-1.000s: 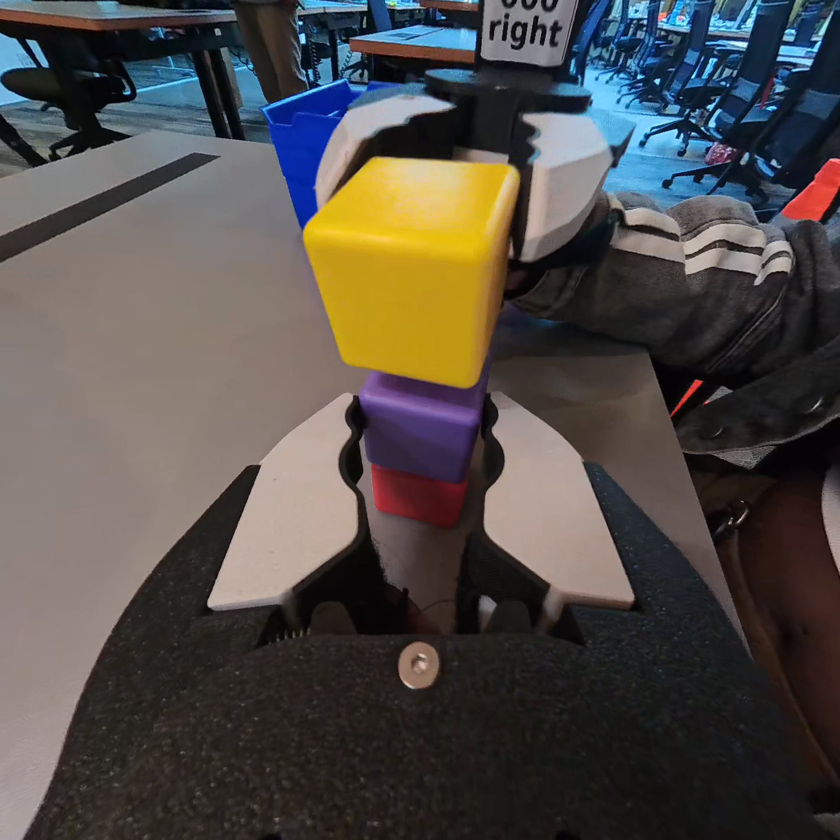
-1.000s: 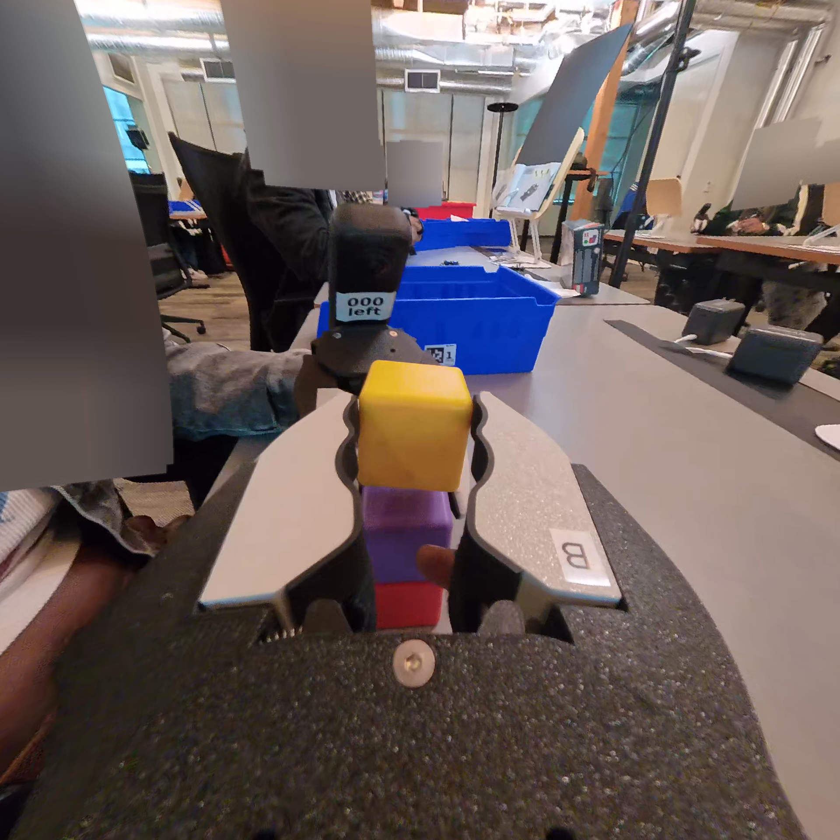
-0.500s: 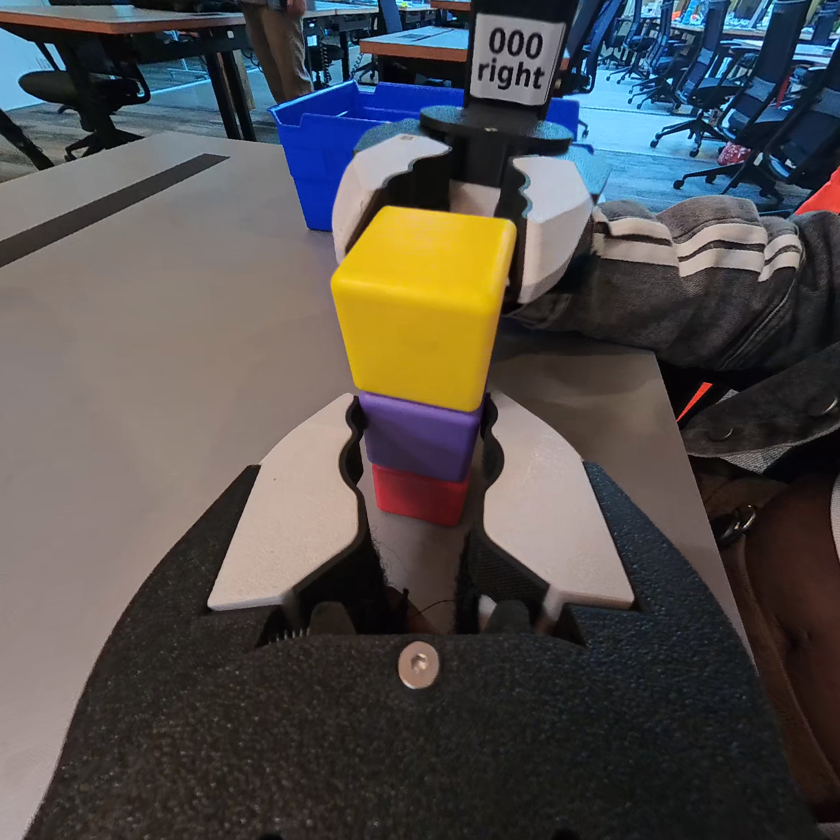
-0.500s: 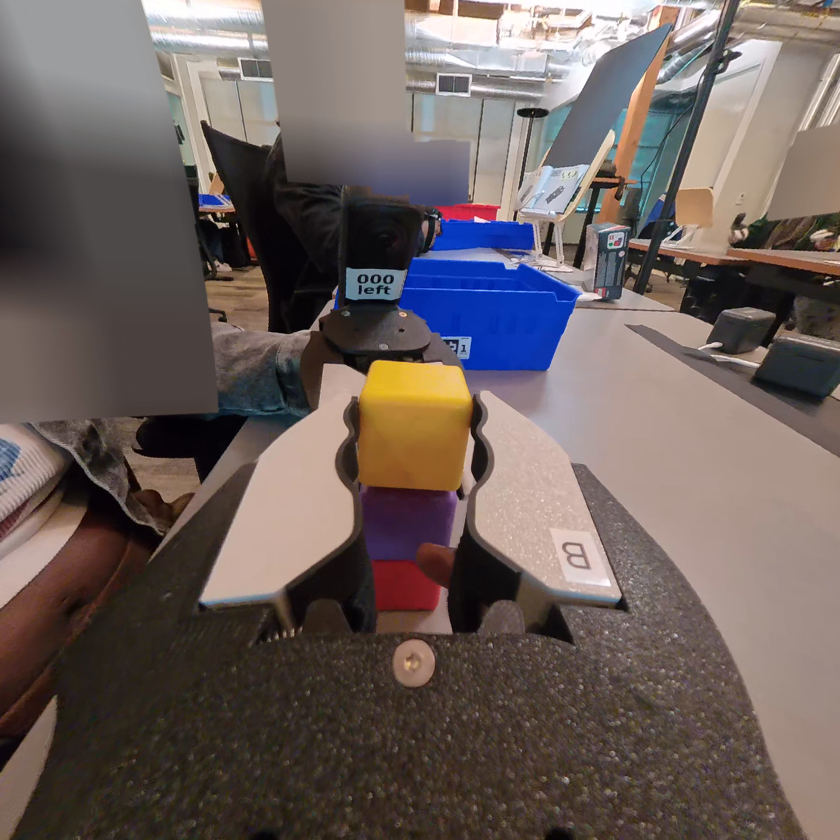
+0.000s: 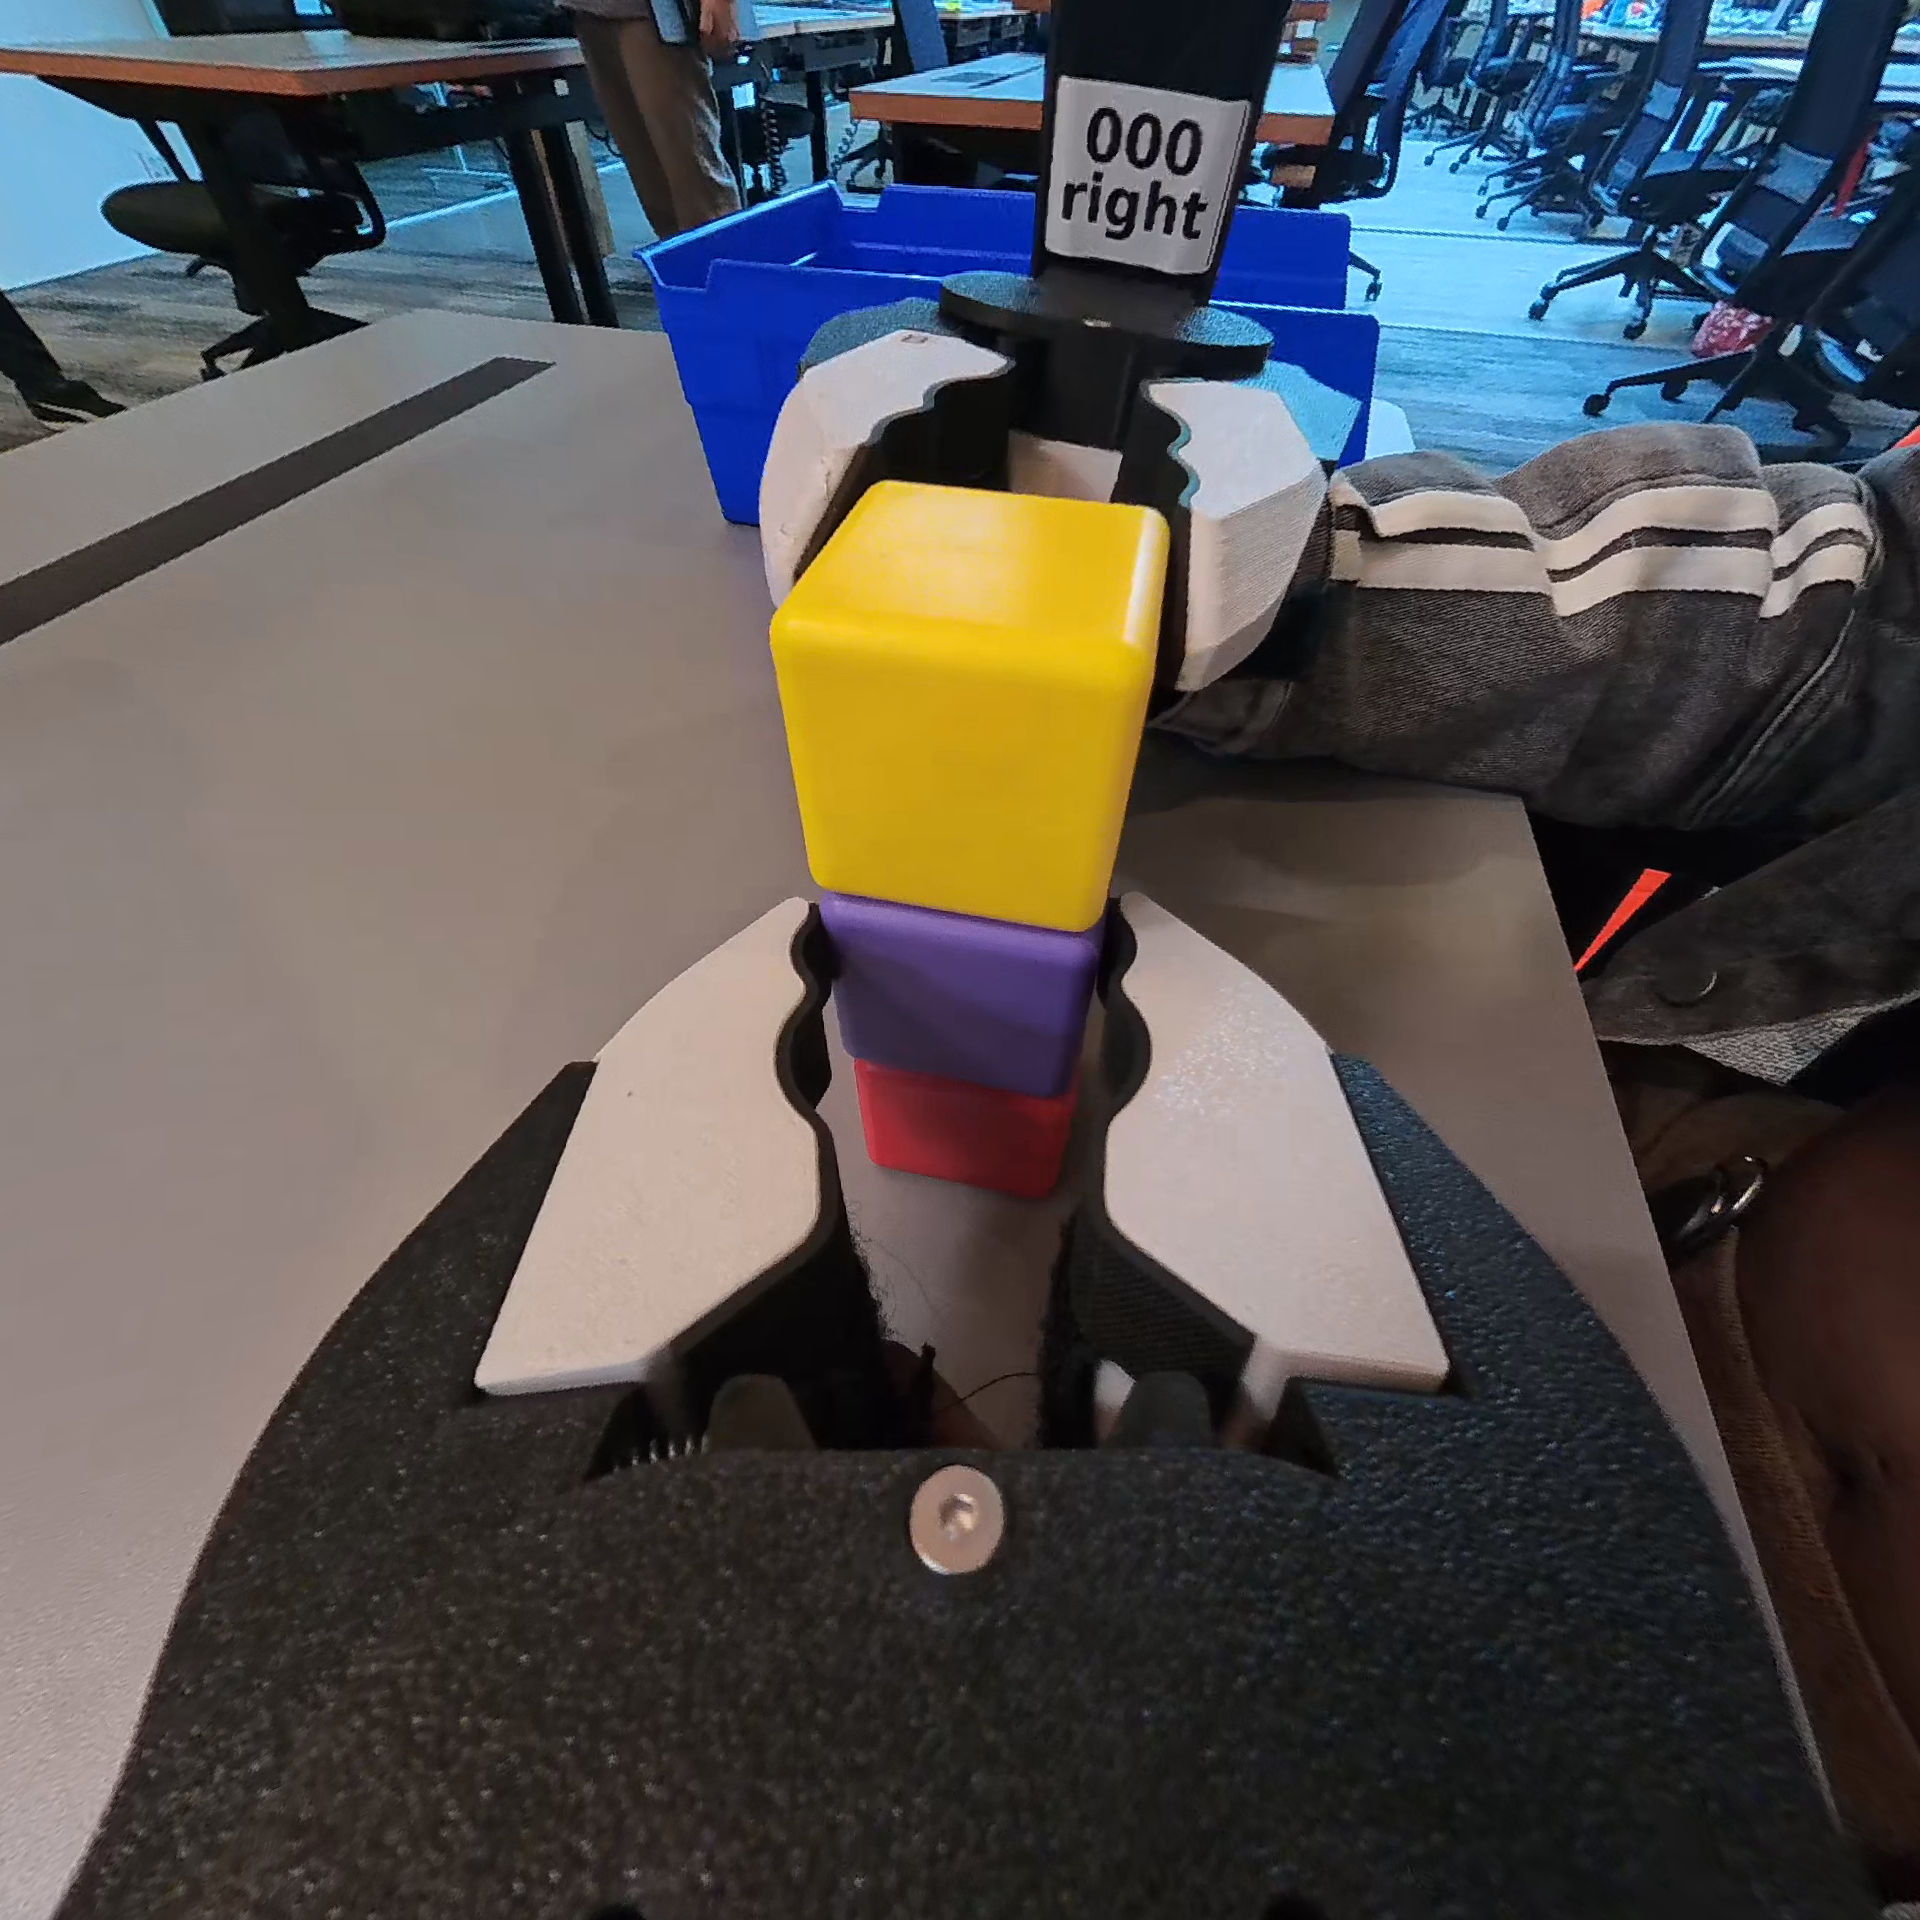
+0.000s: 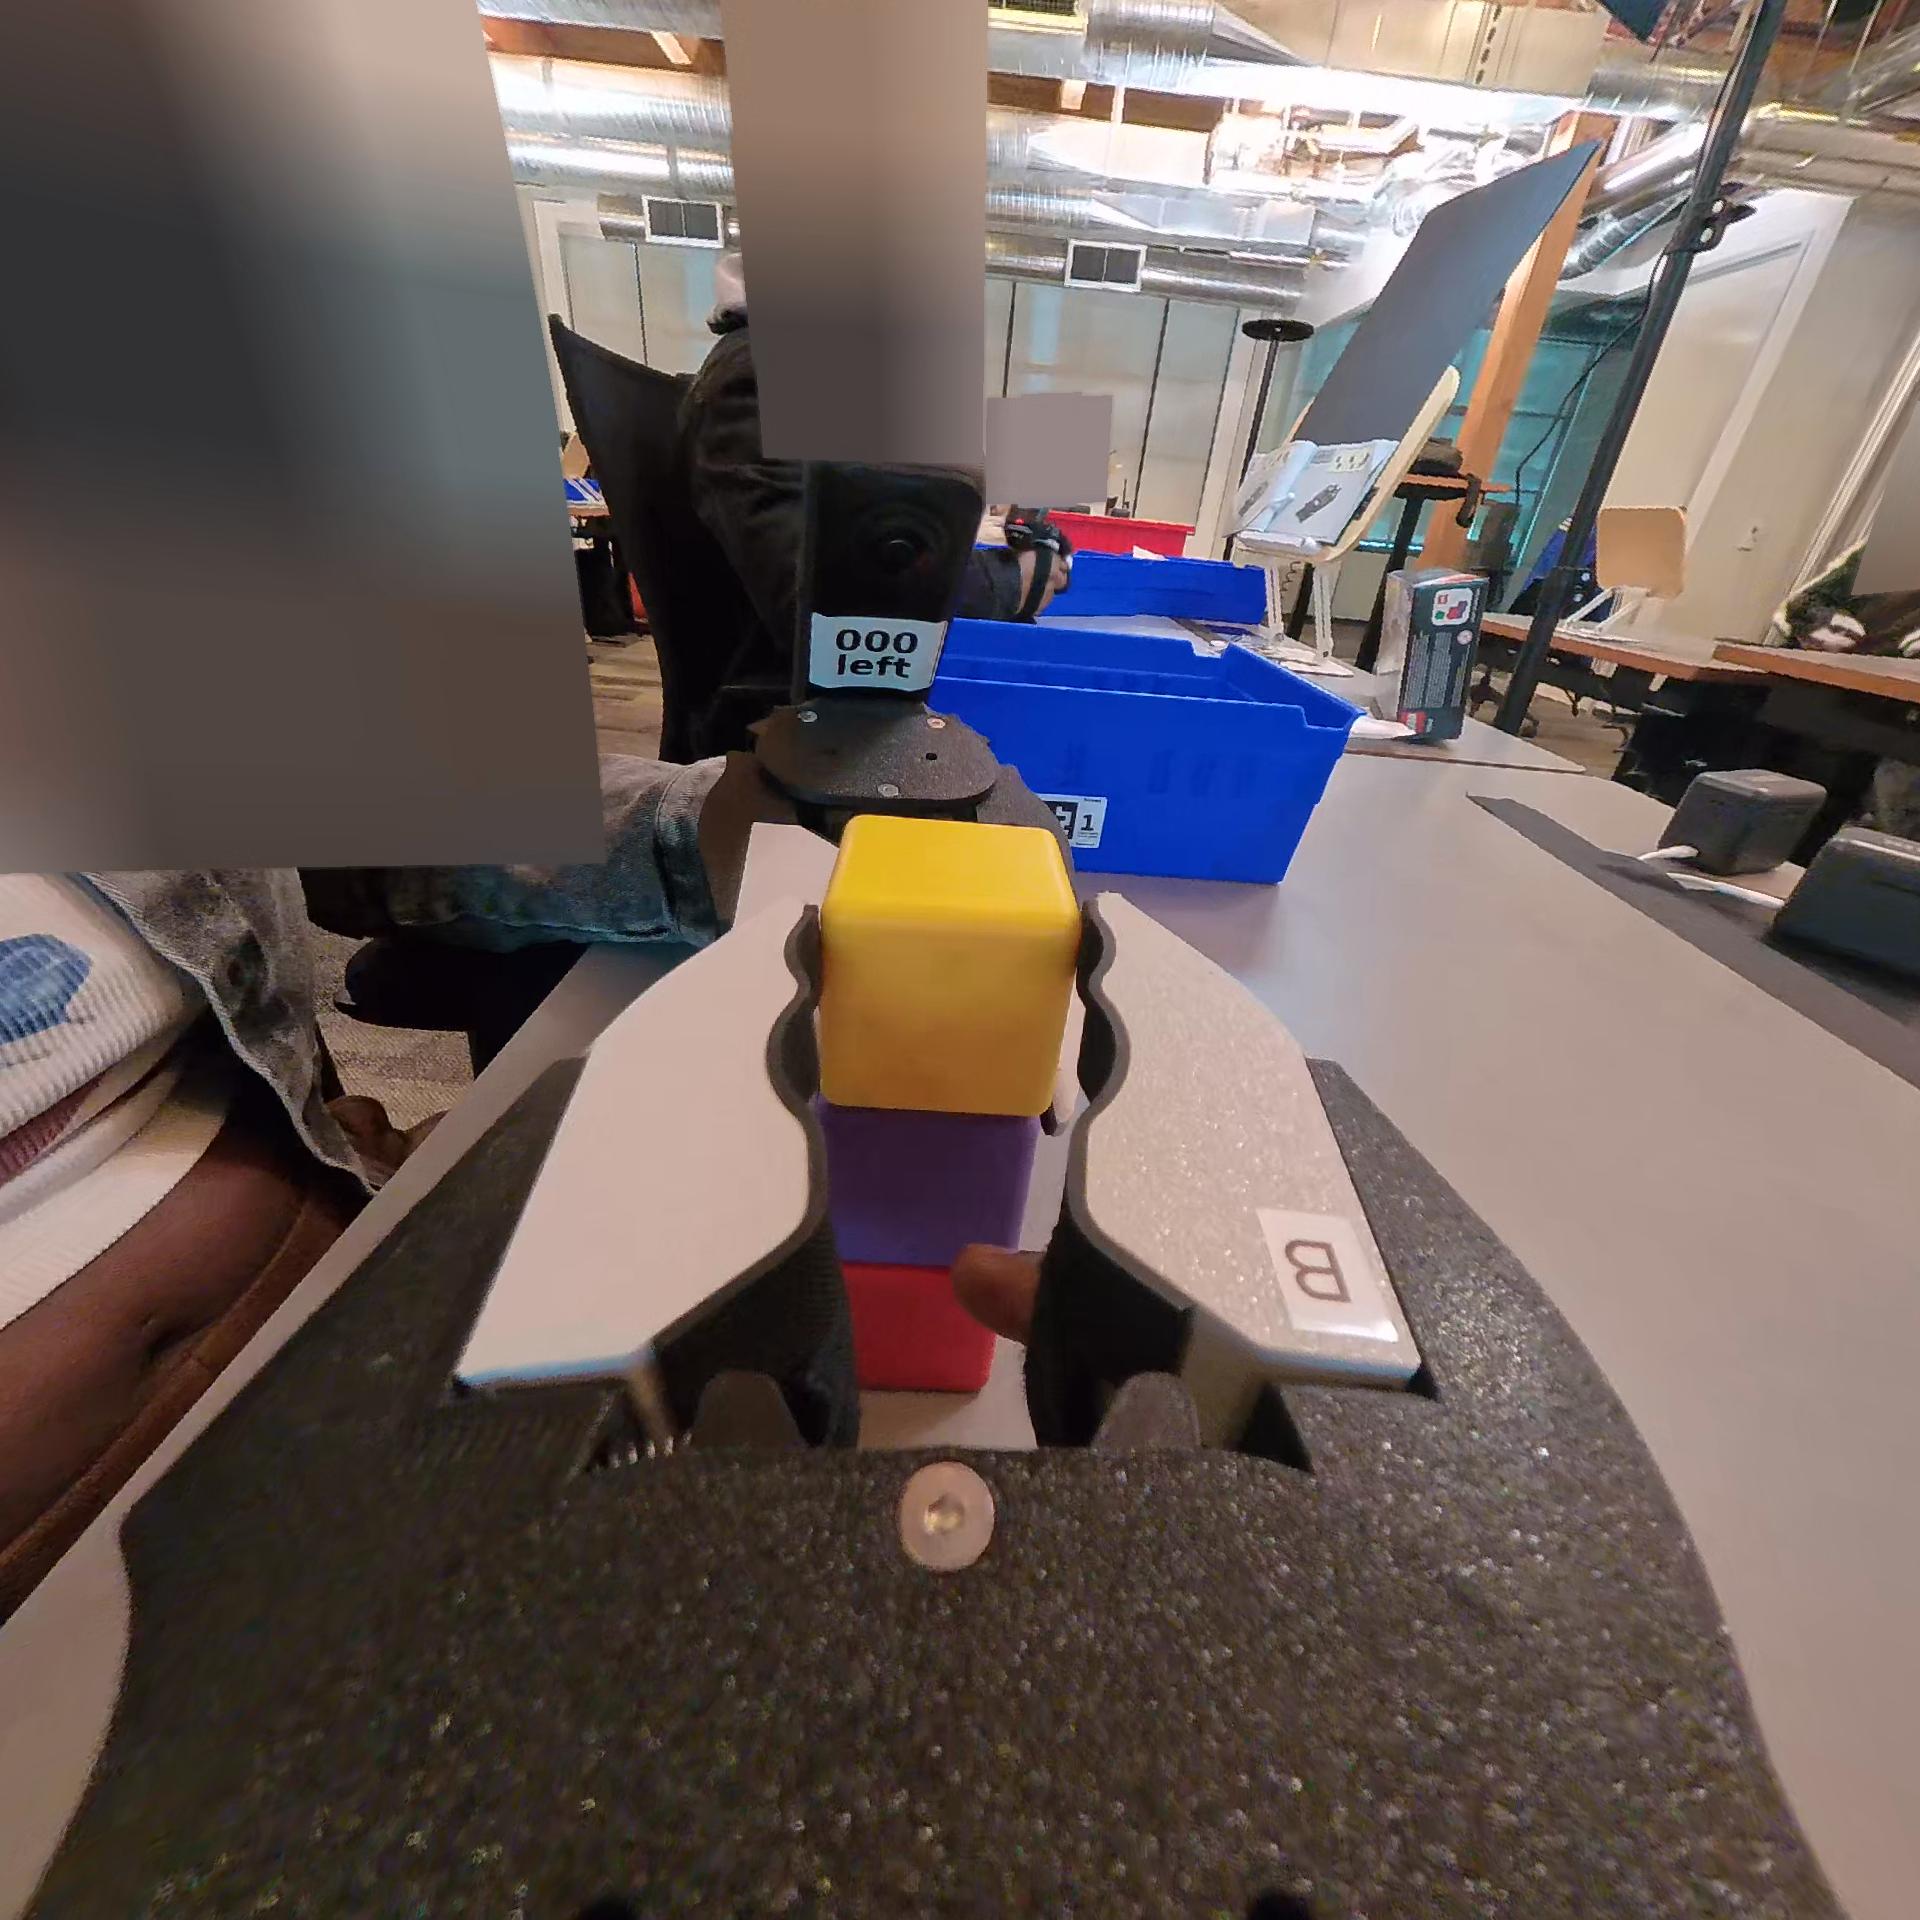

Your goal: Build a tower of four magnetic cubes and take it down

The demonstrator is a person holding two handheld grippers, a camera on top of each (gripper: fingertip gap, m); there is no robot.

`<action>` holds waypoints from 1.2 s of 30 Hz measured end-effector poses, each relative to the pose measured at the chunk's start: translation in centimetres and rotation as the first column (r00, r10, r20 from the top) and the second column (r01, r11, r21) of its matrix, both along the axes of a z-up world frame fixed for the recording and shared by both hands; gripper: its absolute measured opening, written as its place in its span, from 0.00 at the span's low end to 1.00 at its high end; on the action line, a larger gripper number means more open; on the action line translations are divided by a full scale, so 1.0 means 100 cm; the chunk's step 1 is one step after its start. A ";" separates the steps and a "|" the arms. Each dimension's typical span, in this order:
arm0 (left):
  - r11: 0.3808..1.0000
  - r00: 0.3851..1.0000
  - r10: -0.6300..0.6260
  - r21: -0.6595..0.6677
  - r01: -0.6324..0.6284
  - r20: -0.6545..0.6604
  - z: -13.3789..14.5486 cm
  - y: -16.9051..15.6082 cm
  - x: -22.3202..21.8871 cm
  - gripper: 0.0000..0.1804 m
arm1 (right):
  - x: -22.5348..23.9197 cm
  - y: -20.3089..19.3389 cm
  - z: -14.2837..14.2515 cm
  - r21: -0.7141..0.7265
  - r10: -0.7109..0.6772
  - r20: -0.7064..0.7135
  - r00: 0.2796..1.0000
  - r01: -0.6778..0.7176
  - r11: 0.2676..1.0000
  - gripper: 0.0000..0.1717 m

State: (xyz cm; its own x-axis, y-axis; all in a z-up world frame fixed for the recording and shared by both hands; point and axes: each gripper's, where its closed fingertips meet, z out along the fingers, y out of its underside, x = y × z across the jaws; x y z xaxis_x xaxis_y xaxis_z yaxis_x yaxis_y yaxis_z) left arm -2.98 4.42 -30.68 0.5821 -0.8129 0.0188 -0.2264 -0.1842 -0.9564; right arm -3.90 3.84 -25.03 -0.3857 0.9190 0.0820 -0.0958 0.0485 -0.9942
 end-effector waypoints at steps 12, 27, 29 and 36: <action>1.000 1.000 0.002 -0.001 -0.002 -0.024 0.001 -0.003 -0.003 0.40 | 0.002 0.002 0.007 -0.023 -0.004 -0.036 0.999 0.003 1.000 0.33; 0.512 0.494 0.858 0.180 -0.840 -0.139 0.147 -0.046 -0.302 0.54 | 0.015 0.017 0.045 -0.138 -0.148 -0.153 0.977 0.127 0.982 0.74; 0.371 0.336 0.904 0.092 -0.924 -0.265 0.119 -0.046 -0.368 0.54 | 0.016 0.015 0.047 -0.134 -0.145 -0.159 0.977 0.125 0.983 0.74; 0.255 0.275 0.822 -0.111 -0.961 -0.499 0.009 -0.022 -0.452 0.47 | 0.020 0.015 0.047 -0.132 -0.160 -0.159 0.974 0.139 0.981 0.74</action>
State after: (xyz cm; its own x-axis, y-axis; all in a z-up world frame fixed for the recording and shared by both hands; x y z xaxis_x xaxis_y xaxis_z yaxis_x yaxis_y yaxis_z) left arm -48.18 2.24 -29.74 0.9419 0.2807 -0.1844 0.0800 -0.7208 -0.6885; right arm -1.92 5.35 -20.29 -0.2331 0.9722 0.0198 -0.2627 -0.0433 -0.9639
